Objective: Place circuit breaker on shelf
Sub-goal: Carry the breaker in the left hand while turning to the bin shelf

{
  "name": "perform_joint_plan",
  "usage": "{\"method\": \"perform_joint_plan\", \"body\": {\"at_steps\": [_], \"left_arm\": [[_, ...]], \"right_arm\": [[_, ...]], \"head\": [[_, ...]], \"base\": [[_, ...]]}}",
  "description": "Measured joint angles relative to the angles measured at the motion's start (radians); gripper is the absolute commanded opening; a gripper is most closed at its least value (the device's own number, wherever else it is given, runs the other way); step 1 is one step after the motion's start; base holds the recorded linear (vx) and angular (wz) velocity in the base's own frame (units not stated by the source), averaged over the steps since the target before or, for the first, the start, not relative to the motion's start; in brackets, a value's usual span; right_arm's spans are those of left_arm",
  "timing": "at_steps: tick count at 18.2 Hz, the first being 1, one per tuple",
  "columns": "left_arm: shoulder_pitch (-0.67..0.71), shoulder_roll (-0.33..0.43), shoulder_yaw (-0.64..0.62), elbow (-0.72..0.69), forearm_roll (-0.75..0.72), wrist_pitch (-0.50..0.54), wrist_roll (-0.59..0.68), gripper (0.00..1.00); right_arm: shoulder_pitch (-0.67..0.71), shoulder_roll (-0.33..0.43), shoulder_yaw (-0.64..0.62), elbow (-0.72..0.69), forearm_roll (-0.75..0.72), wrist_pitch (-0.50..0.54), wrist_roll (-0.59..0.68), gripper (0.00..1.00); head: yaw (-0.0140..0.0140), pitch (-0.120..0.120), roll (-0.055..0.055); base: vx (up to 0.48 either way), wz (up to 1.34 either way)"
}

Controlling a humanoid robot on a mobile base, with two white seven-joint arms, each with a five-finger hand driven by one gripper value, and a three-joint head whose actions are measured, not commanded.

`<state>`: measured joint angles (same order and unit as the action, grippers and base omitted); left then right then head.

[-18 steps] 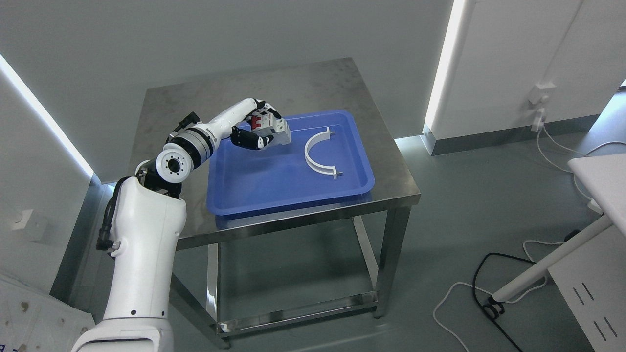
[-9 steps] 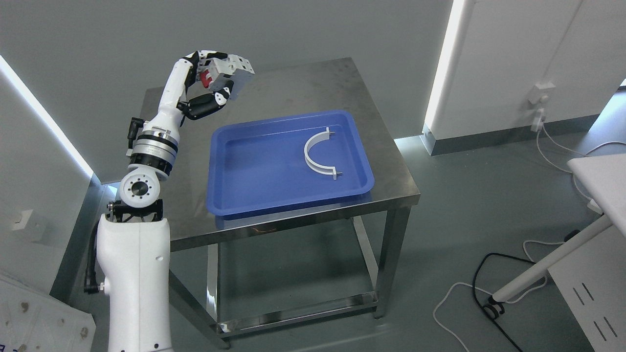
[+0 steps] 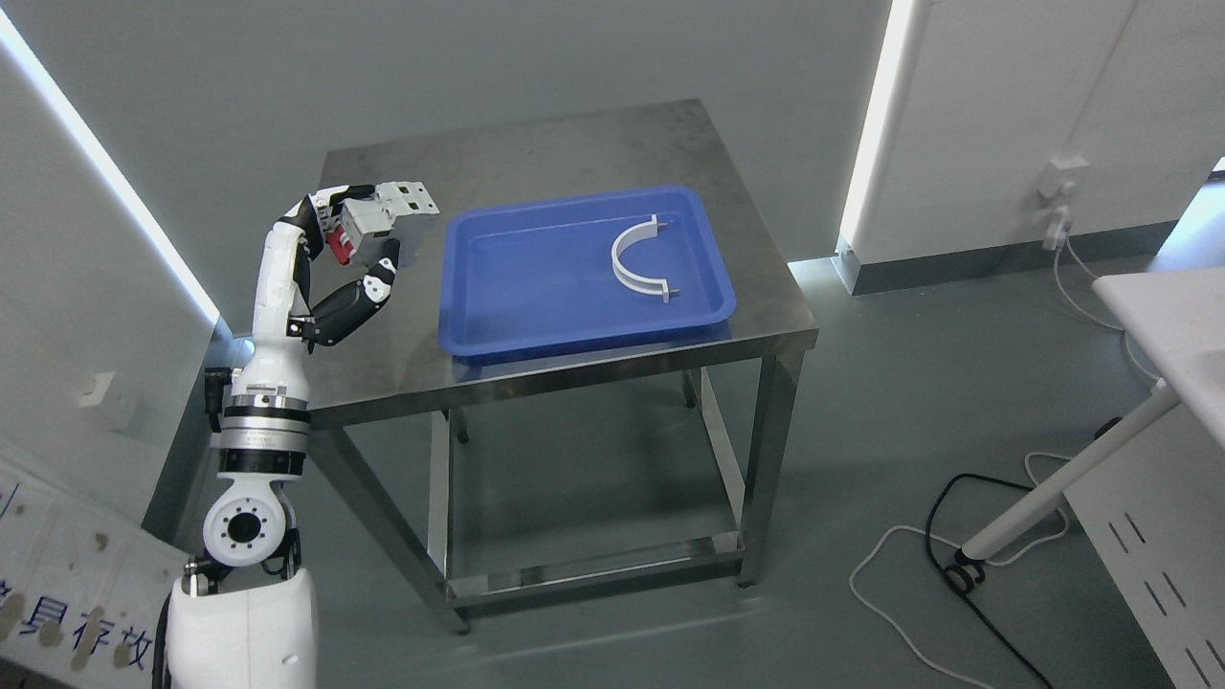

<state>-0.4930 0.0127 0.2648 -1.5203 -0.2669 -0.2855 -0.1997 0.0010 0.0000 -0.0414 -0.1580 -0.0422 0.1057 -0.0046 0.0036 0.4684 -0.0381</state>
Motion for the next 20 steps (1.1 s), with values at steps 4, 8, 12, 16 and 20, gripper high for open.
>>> {"method": "perform_joint_plan", "body": {"at_steps": [4, 8, 12, 16, 20], "left_arm": [[0.073, -0.004, 0.012, -0.063, 0.017, -0.029, 0.0, 0.03], [0.113, -0.007, 0.017, -0.106, 0.026, -0.048, 0.0, 0.03], [0.149, -0.008, -0.01, -0.134, 0.036, -0.128, 0.0, 0.03], [0.171, -0.01, -0.1, -0.153, 0.057, -0.233, 0.0, 0.03], [0.174, -0.011, -0.159, -0.165, 0.067, -0.251, 0.0, 0.03]], "right_arm": [[0.0, 0.0, 0.0, 0.0, 0.0, 0.0, -0.005, 1.0], [-0.001, 0.0, 0.0, 0.0, 0.0, 0.0, -0.001, 1.0], [-0.001, 0.0, 0.0, 0.0, 0.0, 0.0, -0.005, 1.0], [-0.002, 0.0, 0.0, 0.0, 0.0, -0.001, 0.01, 1.0], [-0.001, 0.0, 0.0, 0.0, 0.0, -0.002, 0.011, 1.0]], "head": [[0.0, 0.0, 0.0], [0.0, 0.0, 0.0], [0.0, 0.0, 0.0], [0.0, -0.001, 0.0], [0.0, -0.001, 0.0]], "base": [[-0.519, 0.68], [-0.516, 1.53], [-0.315, 2.12], [-0.117, 2.2], [0.026, 1.2]]}}
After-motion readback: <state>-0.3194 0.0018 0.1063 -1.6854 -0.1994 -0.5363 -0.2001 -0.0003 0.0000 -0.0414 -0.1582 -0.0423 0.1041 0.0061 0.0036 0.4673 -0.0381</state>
